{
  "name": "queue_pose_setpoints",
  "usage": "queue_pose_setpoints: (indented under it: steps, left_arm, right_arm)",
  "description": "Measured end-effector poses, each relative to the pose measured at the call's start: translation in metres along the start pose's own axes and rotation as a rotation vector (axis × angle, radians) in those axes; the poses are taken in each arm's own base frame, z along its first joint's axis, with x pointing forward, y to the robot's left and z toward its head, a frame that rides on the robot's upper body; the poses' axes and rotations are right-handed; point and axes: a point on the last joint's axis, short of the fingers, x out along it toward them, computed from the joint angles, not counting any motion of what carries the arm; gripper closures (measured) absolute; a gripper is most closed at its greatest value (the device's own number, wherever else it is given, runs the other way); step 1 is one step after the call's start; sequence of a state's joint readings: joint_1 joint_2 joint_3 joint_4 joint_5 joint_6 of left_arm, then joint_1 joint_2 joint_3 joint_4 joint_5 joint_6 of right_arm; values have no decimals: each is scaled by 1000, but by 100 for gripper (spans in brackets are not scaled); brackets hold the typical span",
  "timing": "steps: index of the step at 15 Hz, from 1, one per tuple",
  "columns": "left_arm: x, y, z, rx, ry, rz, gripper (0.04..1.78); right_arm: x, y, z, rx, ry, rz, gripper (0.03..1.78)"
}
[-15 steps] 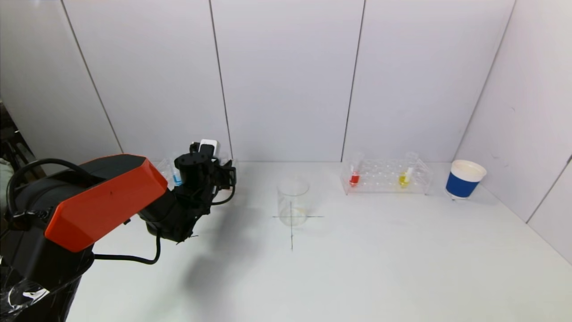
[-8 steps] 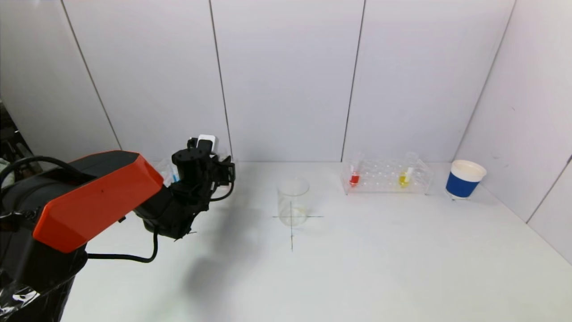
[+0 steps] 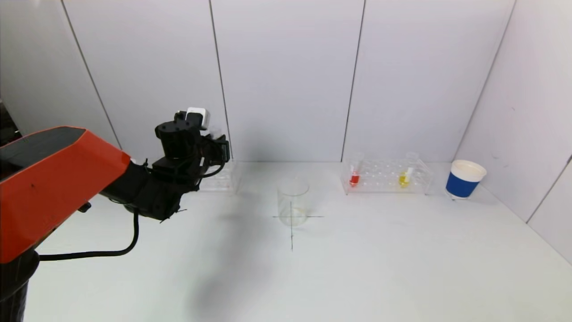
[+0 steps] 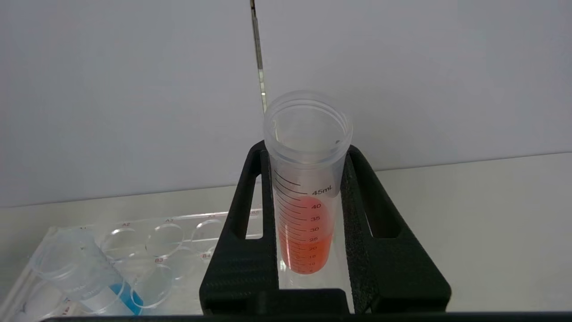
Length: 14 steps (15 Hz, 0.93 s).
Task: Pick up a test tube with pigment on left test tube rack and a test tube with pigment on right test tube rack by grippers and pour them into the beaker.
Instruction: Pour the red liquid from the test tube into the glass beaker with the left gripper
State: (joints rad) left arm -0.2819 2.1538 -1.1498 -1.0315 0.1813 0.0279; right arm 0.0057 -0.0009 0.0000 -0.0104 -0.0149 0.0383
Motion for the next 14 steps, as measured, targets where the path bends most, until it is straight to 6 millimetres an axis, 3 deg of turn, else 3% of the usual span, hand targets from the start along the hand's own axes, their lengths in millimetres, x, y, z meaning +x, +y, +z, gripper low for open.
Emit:
queue_pose_setpoints:
  steps: [9,14]
  left_arm:
    - [-18,5,81,-6,-57,-6,138]
    - [-24,-10,119,16,-54,-139,138]
  right_arm:
    - [0,0,0,0,0,0,4]
    - [0,0,0,0,0,0,4]
